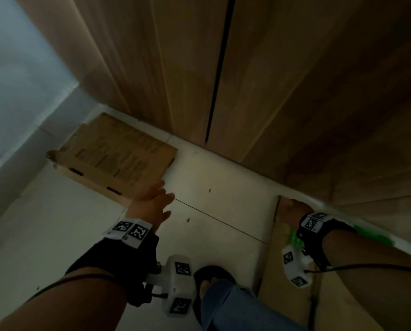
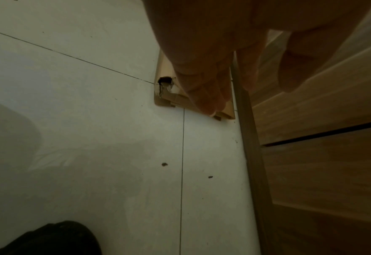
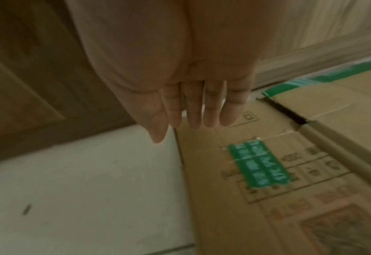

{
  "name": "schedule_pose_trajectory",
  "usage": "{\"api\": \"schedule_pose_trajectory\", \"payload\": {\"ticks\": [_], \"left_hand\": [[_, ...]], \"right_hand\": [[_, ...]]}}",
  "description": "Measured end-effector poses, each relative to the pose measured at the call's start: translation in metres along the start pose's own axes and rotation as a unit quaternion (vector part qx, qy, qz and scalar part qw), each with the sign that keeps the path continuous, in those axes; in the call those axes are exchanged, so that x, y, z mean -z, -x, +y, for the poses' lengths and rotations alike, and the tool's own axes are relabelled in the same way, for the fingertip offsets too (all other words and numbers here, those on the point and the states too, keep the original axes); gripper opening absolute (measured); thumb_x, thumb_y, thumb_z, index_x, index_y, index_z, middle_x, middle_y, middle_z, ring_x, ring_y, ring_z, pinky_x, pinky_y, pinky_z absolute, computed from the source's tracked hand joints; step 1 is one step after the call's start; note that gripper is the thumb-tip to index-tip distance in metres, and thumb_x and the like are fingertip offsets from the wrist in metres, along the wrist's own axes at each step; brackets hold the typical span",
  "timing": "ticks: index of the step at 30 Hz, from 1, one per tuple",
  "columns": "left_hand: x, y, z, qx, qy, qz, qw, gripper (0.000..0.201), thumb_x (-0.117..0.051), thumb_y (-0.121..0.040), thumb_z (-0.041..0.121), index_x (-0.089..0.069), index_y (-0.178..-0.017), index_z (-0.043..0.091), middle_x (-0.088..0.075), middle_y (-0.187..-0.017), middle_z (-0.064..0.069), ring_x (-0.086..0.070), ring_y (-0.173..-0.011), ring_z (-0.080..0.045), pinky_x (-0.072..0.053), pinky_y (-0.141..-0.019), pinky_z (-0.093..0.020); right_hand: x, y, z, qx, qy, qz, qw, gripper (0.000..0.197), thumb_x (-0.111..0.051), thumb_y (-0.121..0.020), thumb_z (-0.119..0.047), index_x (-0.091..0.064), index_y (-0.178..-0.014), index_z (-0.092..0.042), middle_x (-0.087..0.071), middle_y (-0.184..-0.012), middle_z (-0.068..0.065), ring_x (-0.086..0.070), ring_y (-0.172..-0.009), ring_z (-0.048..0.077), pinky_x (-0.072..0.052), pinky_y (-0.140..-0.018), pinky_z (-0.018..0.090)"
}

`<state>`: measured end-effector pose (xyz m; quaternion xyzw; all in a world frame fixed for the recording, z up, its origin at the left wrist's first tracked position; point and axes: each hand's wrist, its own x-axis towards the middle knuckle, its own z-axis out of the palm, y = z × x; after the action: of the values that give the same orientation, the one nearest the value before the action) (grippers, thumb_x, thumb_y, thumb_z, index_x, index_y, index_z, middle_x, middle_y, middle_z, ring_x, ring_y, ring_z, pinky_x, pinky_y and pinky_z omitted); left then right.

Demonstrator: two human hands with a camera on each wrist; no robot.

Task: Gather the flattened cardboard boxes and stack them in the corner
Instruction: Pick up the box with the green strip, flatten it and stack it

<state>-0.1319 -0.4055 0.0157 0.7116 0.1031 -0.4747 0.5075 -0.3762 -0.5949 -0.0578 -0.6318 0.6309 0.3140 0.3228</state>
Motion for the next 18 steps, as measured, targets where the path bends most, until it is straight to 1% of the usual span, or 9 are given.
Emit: {"api": "schedule_pose_trajectory", "payload": {"ticks": [3, 5, 8, 11, 14, 15, 16, 17, 18], "left_hand": [[-0.006, -0.002, -0.002, 0.002, -0.008, 0.005, 1.0, 0.042, -0.053, -0.088, -0.002, -0.053, -0.128, 0.011, -0.052, -0.137, -0.015, -0.05, -0.126, -0.03, -0.042, -0.104, -0.044], [-0.009, -0.005, -0.004, 0.001, -0.017, 0.006, 1.0, 0.041, -0.054, -0.087, 0.0, -0.054, -0.127, 0.011, -0.052, -0.137, -0.015, -0.05, -0.126, -0.03, -0.042, -0.103, -0.044], [-0.012, -0.007, -0.006, 0.005, -0.026, 0.005, 1.0, 0.041, -0.054, -0.088, 0.001, -0.054, -0.127, 0.012, -0.051, -0.138, -0.014, -0.05, -0.126, -0.029, -0.042, -0.102, -0.043], [-0.016, -0.006, -0.006, 0.006, -0.03, -0.002, 1.0, 0.042, -0.053, -0.089, 0.001, -0.053, -0.129, 0.012, -0.05, -0.139, -0.014, -0.049, -0.126, -0.029, -0.042, -0.103, -0.044], [-0.02, -0.007, -0.007, -0.001, -0.029, -0.004, 1.0, 0.042, -0.052, -0.088, -0.001, -0.053, -0.128, 0.011, -0.05, -0.138, -0.014, -0.051, -0.117, -0.025, -0.042, -0.101, -0.042], [-0.021, -0.008, -0.007, -0.003, -0.03, -0.004, 1.0, 0.041, -0.053, -0.088, 0.0, -0.054, -0.127, 0.011, -0.051, -0.137, -0.014, -0.051, -0.114, -0.024, -0.042, -0.1, -0.041], [-0.022, -0.008, -0.007, -0.005, -0.031, -0.004, 0.999, 0.041, -0.054, -0.088, 0.0, -0.054, -0.127, 0.012, -0.051, -0.137, -0.014, -0.051, -0.113, -0.023, -0.043, -0.098, -0.04], [-0.024, -0.008, -0.007, -0.005, -0.033, -0.003, 0.999, 0.04, -0.054, -0.087, 0.001, -0.055, -0.126, 0.012, -0.051, -0.137, -0.013, -0.051, -0.114, -0.024, -0.043, -0.098, -0.04], [-0.024, -0.009, -0.007, -0.005, -0.035, -0.001, 0.999, 0.039, -0.054, -0.087, 0.001, -0.055, -0.124, 0.013, -0.052, -0.136, -0.013, -0.051, -0.116, -0.025, -0.043, -0.099, -0.041]], "right_hand": [[-0.01, -0.007, 0.013, -0.024, 0.011, -0.023, 0.999, 0.05, -0.038, -0.099, -0.026, -0.033, -0.143, -0.002, -0.036, -0.15, 0.013, -0.038, -0.137, 0.026, -0.031, -0.108, 0.027], [-0.014, -0.015, 0.018, -0.03, 0.014, -0.015, 0.999, 0.054, -0.042, -0.097, -0.027, -0.03, -0.144, -0.004, -0.038, -0.149, 0.012, -0.04, -0.135, 0.025, -0.033, -0.107, 0.027], [-0.015, -0.021, 0.018, -0.018, 0.044, 0.019, 0.999, 0.055, -0.045, -0.094, -0.025, -0.032, -0.142, -0.004, -0.045, -0.142, 0.014, -0.047, -0.128, 0.029, -0.039, -0.104, 0.032], [-0.01, -0.026, 0.018, -0.007, 0.043, 0.038, 0.998, 0.047, -0.045, -0.094, -0.02, -0.038, -0.138, -0.003, -0.047, -0.14, 0.016, -0.047, -0.127, 0.03, -0.039, -0.103, 0.032], [-0.006, -0.036, 0.022, 0.012, 0.044, 0.021, 0.999, 0.055, -0.042, -0.096, -0.021, -0.026, -0.146, -0.005, -0.035, -0.15, 0.015, -0.037, -0.136, 0.029, -0.03, -0.111, 0.033], [-0.005, -0.041, 0.024, 0.022, 0.051, 0.022, 0.998, 0.056, -0.043, -0.096, -0.021, -0.025, -0.147, -0.006, -0.034, -0.151, 0.014, -0.035, -0.137, 0.029, -0.029, -0.113, 0.034], [-0.003, -0.044, 0.025, 0.028, 0.065, 0.029, 0.997, 0.054, -0.045, -0.095, -0.021, -0.029, -0.145, -0.006, -0.038, -0.147, 0.014, -0.037, -0.136, 0.029, -0.03, -0.113, 0.035], [-0.003, -0.047, 0.025, 0.035, 0.066, 0.035, 0.997, 0.046, -0.047, -0.094, -0.019, -0.039, -0.138, -0.009, -0.048, -0.136, 0.012, -0.041, -0.133, 0.03, -0.033, -0.111, 0.036], [-0.001, -0.049, 0.025, 0.04, 0.066, 0.032, 0.997, 0.029, -0.051, -0.093, -0.016, -0.049, -0.122, -0.018, -0.056, -0.114, 0.004, -0.046, -0.127, 0.028, -0.036, -0.107, 0.036]]}}
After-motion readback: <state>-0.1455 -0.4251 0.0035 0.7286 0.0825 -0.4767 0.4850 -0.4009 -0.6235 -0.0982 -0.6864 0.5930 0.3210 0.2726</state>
